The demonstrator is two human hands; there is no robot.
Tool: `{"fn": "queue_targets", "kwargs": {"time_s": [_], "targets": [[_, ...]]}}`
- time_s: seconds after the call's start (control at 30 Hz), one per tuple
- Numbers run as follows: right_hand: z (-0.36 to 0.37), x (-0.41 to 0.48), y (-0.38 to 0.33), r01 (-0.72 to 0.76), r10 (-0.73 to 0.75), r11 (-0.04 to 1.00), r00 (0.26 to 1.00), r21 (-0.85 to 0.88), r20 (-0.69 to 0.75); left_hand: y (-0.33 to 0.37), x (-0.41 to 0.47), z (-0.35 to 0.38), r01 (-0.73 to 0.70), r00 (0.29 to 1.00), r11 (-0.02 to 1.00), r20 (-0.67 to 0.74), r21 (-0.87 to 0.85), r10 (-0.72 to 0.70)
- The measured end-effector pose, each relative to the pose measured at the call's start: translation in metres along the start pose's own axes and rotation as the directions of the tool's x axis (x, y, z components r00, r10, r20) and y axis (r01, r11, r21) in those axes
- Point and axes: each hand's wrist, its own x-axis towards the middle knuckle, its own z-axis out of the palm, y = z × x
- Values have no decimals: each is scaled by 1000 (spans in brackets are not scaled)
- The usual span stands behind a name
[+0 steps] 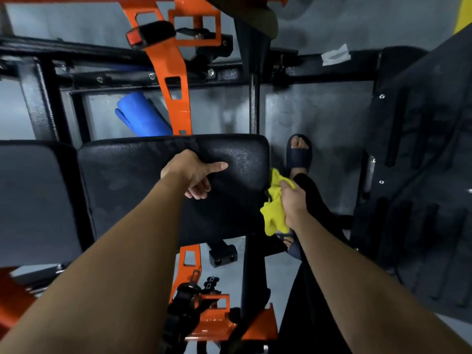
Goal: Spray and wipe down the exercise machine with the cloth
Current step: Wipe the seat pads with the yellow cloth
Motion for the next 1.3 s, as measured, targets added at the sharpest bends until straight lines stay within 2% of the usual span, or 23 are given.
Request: {"fn": "queue_targets", "kwargs": {"time_s": [0.07,0.2,0.27,0.4,0.5,0.63,0.73,0.87,0.97,1.0,1.07,1.1,1.17,1.23,1.3], "targets": [[-3,-8,-5,14,-17,995,1000,-103,-23,-1,-2,1,3,1000,1000,9,-8,-3],[-1,26,-63,210,-214,964,977,-163,-7,-1,1,1,2,1000,1000,3,-3,-2],[7,32,-108,314,-313,934,949,-170,37,-1,1,0,8,1000,1000,16,-9,-8],[40,19,-188,424,-393,882,903,-204,174,0,-1,-2,22,999,1000,36,-13,-21],[60,12,-182,465,-400,813,883,-350,245,1,-3,-2,29,999,999,47,-39,-27],[58,6,-158,413,-410,884,910,-218,61,-1,-2,-3,42,999,998,37,-54,-40],[51,4,-151,394,-397,889,917,-232,37,-1,-1,-2,44,999,997,25,-56,-43],[50,-30,-163,501,-506,757,856,-419,108,-1,-4,-5,38,996,998,80,-56,-33],[44,-75,-171,556,-526,696,825,-454,205,-6,-20,-14,15,974,968,221,-252,43],[43,-92,-173,584,-535,680,809,-444,243,-9,-31,-18,11,972,937,223,-350,72],[41,-136,-178,646,-551,617,763,-450,338,-17,-61,-19,-20,988,799,108,-601,106],[41,-159,-180,670,-551,582,741,-460,383,-21,-80,-17,-31,994,669,49,-743,101],[45,-194,-178,704,-542,534,710,-469,450,-26,-114,-5,-9,994,321,26,-947,104],[57,-236,-170,748,-523,482,663,-455,535,-35,-158,6,40,982,-34,33,-999,184],[71,-281,-159,805,-493,377,593,-457,637,-43,-205,11,48,946,-273,-44,-961,321]]}}
